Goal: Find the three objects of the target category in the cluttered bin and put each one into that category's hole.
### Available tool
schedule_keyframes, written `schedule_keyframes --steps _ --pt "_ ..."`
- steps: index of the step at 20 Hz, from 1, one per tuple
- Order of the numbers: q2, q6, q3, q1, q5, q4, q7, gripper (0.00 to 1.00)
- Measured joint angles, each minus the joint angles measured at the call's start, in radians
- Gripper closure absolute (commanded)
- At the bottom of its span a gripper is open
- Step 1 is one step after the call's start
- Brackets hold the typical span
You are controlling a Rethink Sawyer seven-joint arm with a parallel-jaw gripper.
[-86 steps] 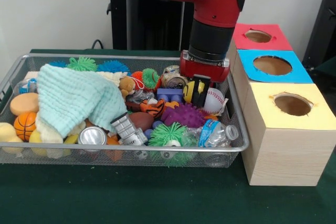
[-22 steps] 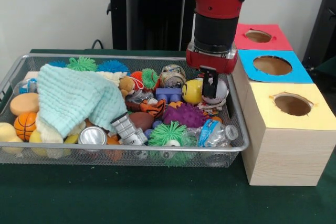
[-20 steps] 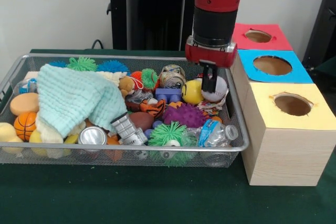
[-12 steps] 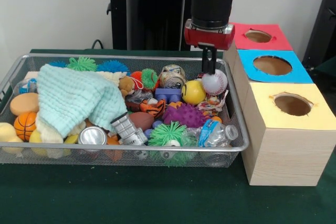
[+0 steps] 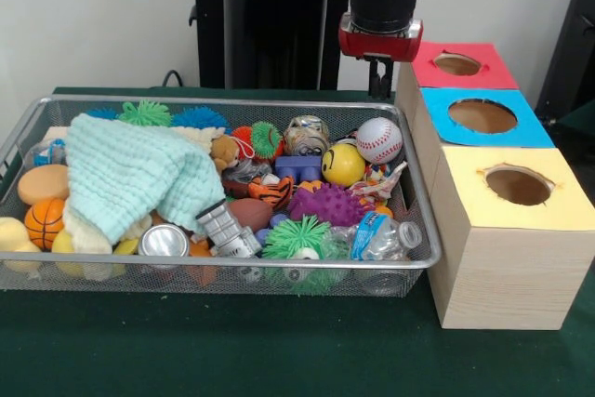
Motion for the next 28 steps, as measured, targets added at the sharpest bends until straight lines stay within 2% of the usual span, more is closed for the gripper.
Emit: schedule_keyframes --steps 9,28 --pt "0.025 0.006 0.020 0.022 -0.036 0.002 0.000 1.00" --pt "0.044 0.006 0.001 0.056 -0.037 -0.005 0.000 1.00"
